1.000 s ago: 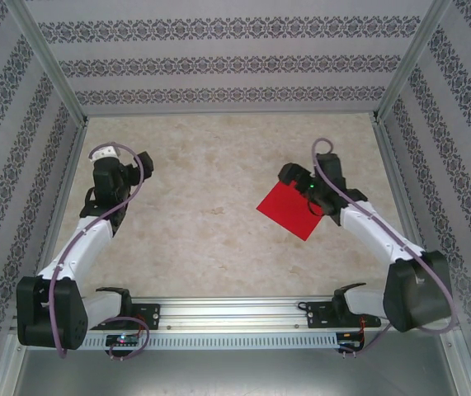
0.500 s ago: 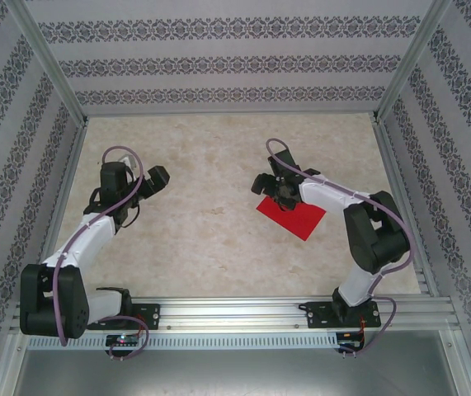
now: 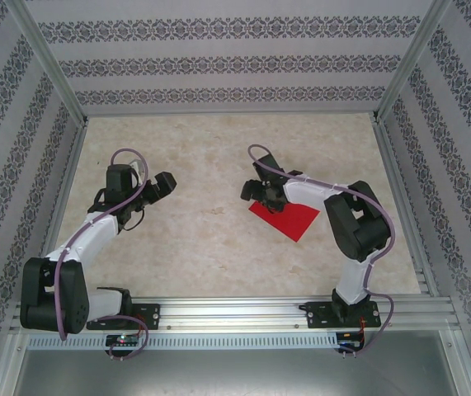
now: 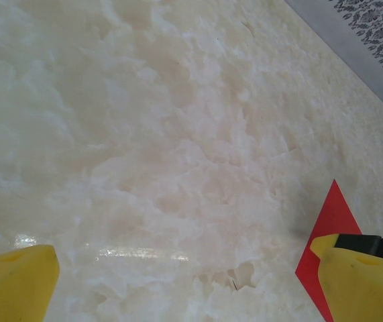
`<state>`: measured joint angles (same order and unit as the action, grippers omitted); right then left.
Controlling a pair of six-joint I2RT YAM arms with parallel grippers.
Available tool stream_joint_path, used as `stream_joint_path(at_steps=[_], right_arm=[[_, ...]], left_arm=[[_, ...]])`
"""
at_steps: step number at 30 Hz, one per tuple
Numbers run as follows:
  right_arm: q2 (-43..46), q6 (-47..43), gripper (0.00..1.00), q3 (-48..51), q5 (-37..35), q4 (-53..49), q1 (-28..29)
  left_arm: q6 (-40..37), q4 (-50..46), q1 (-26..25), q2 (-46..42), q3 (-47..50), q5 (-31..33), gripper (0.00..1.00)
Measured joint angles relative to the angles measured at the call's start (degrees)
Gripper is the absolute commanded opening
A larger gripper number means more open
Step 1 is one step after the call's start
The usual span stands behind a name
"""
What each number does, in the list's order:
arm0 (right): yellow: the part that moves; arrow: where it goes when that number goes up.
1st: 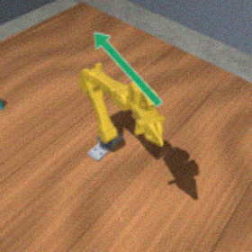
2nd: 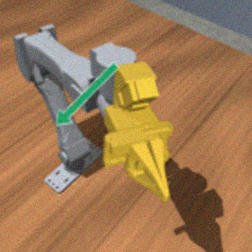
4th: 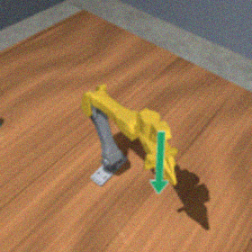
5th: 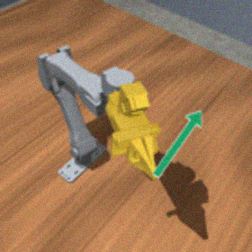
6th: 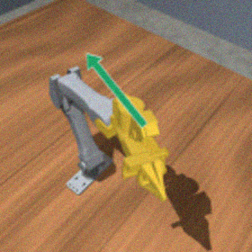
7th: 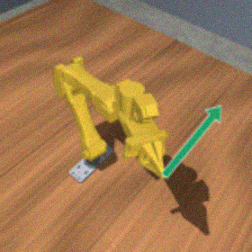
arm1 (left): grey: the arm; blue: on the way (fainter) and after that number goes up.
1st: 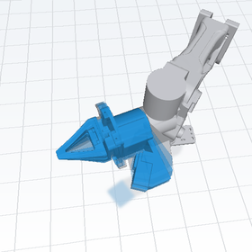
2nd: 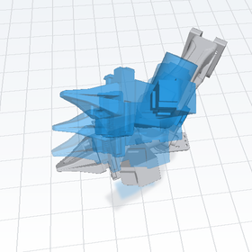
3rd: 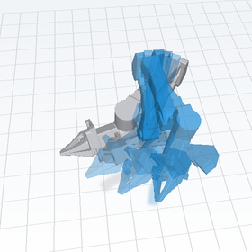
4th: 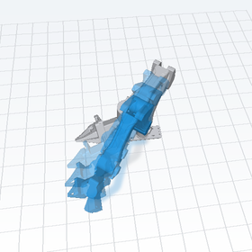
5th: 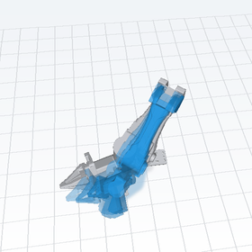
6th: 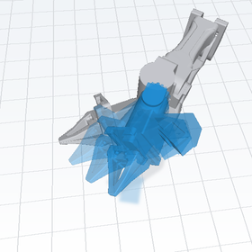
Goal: Fold a paper plane with a square sheet of paper (pick it up from the middle)
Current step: Move the square sheet of paper to the center of the table.
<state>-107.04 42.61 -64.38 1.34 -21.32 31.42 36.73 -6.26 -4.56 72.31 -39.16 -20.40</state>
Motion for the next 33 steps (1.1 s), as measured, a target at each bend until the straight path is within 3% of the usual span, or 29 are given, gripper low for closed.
stream_joint_path(at_steps=[8, 12, 17, 22, 28, 33], right_arm=[[0.7, -11.3, 0.84, 2.0, 1.1, 1.9, 11.8], [2.0, -17.1, 0.84, 2.4, 2.9, -1.0, 14.6], [7.1, -19.4, 0.86, 4.2, 0.8, -9.1, 14.6], [13.2, -11.5, 0.85, 4.5, -4.3, -11.0, 9.5], [9.0, -3.5, 0.85, 3.4, -6.9, -11.5, 6.3], [3.8, -2.6, 0.85, 0.5, -6.6, -11.1, 6.0]], left_arm=[[-0.6, -2.3, -0.7, -0.4, 0.0, -0.2, 1.00], [-1.2, -3.0, -2.2, -0.6, 0.0, -0.3, 1.00], [-2.1, -4.2, -5.6, -0.7, 0.0, -0.3, 1.00], [-2.4, -4.6, -9.7, -0.5, 0.0, 0.1, 1.00], [-2.4, -4.6, -14.5, 1.3, -0.7, 1.0, 1.00], [-2.4, -4.7, -15.7, 1.5, -0.7, 1.4, 1.00]])
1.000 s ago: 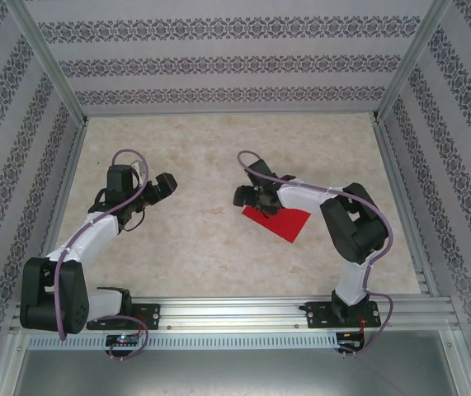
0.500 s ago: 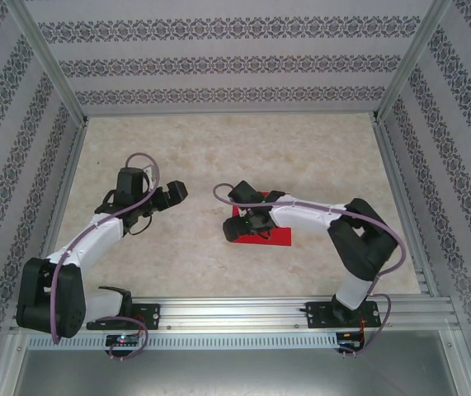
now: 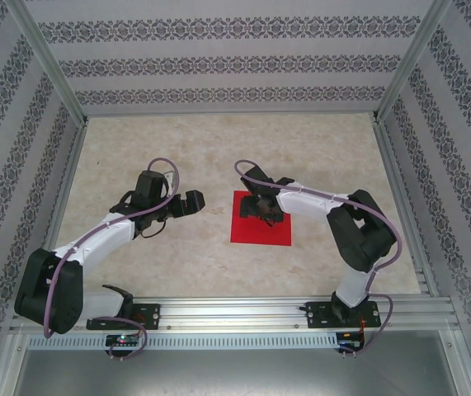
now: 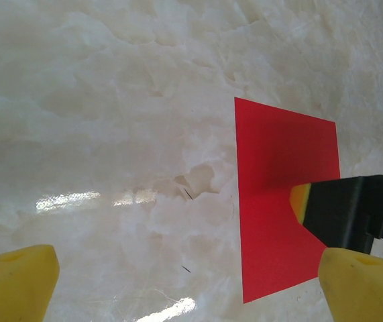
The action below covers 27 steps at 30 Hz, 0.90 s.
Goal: Fold a paper plane with a square sheet of paper (pick it up from the middle)
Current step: Move the square sheet of paper to the center of the table.
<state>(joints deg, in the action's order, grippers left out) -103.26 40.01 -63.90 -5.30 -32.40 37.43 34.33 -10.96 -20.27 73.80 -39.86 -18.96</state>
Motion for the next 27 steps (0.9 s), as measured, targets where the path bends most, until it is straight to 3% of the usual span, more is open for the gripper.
stream_joint_path(at_steps=[19, 23, 27], right_arm=[[-7.1, -14.8, 0.86, -9.5, 1.8, -5.1, 3.8], [-6.2, -11.9, 0.91, -12.4, -3.1, -9.4, 4.2], [-4.6, -2.6, 0.97, -14.1, -5.6, -14.0, 4.2]], left_arm=[[-1.3, 0.1, -0.1, -0.2, 0.0, 0.7, 1.00], [-1.3, 0.3, -0.1, -0.3, 0.0, 2.4, 1.00], [-1.1, 1.6, -0.1, -0.7, 0.2, 5.0, 1.00]])
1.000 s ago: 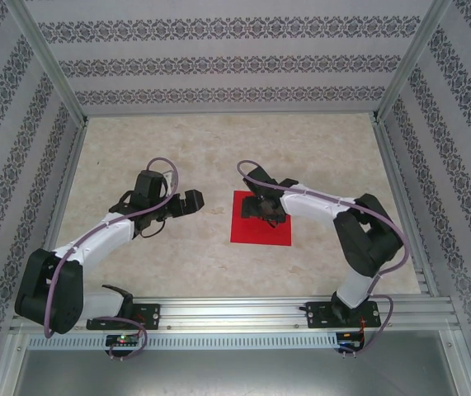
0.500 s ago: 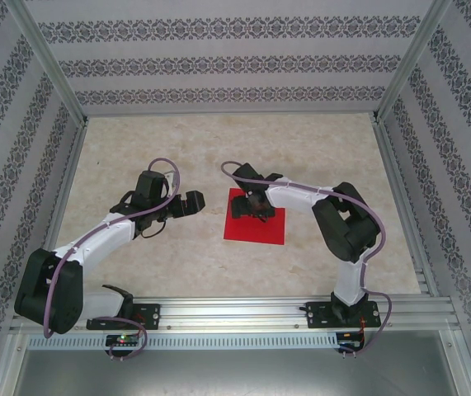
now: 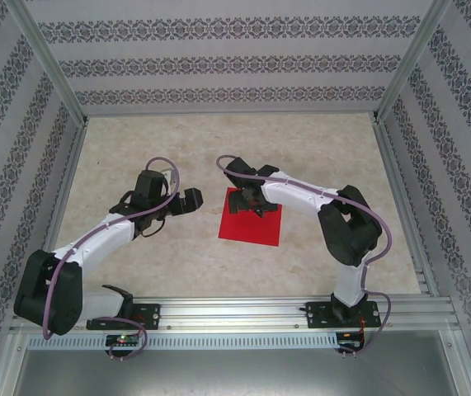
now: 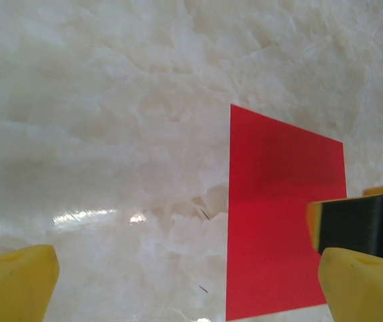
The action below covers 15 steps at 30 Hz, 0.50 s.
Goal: Fold a paper plane with a square sheet of paper (pick it up from the middle)
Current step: Move the square sheet of paper to the center of the table.
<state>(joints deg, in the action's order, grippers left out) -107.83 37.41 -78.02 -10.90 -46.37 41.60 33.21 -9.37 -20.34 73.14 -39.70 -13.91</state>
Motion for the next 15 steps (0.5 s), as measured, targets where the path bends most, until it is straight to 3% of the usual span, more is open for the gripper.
stream_joint_path(at_steps=[6, 15], right_arm=[[-0.2, 9.2, 0.97, -0.1, 1.2, 0.0, 0.8], [-8.6, 12.0, 0.97, -3.3, 1.3, -0.4, 1.2]], left_arm=[[0.3, -0.4, 0.0, -0.6, -0.4, 1.9, 1.00], [-0.6, -1.6, 0.0, -0.5, -1.9, 1.3, 1.00]])
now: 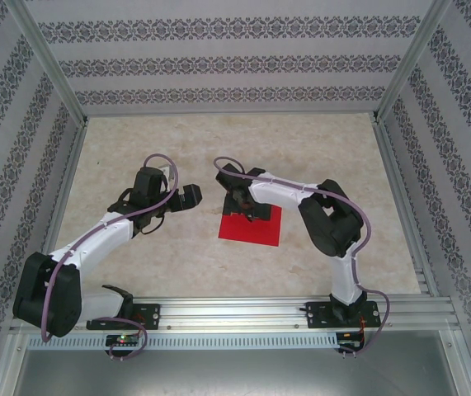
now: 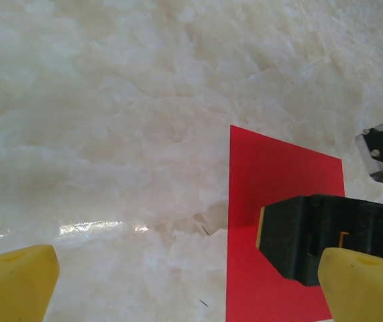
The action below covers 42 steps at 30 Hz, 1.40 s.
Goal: Fold a paper plane with a square sheet of paper (pick it up from the middle)
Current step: Move the square sheet of paper to the center of the table.
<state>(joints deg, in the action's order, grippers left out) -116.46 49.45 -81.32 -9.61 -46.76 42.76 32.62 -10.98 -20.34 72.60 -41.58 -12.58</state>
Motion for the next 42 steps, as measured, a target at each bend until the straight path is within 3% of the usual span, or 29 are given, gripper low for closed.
stream_joint_path(at_steps=[5, 17, 31, 36, 42], right_arm=[[0.6, -1.8, 0.96, 2.3, 0.1, 2.3, 0.0], [3.1, -17.9, 0.98, 6.3, 0.0, 7.2, 0.2], [13.6, -19.0, 0.98, 7.8, -0.1, 9.0, -0.9], [11.1, -19.3, 0.98, 6.5, 2.7, 7.5, -4.0], [7.0, -19.2, 0.98, 6.3, 3.3, 4.3, -3.7]], left_arm=[[-0.9, -0.4, 0.0, 0.0, 0.0, -0.4, 1.00], [-1.2, -0.5, 0.0, -0.1, 0.0, -1.0, 1.00], [-1.0, -0.9, 0.0, -1.2, 0.0, 0.3, 1.00], [-1.0, -0.7, 0.0, -2.4, 0.1, 0.5, 1.00], [-1.0, -0.4, 0.0, -2.6, 0.6, -0.4, 1.00]])
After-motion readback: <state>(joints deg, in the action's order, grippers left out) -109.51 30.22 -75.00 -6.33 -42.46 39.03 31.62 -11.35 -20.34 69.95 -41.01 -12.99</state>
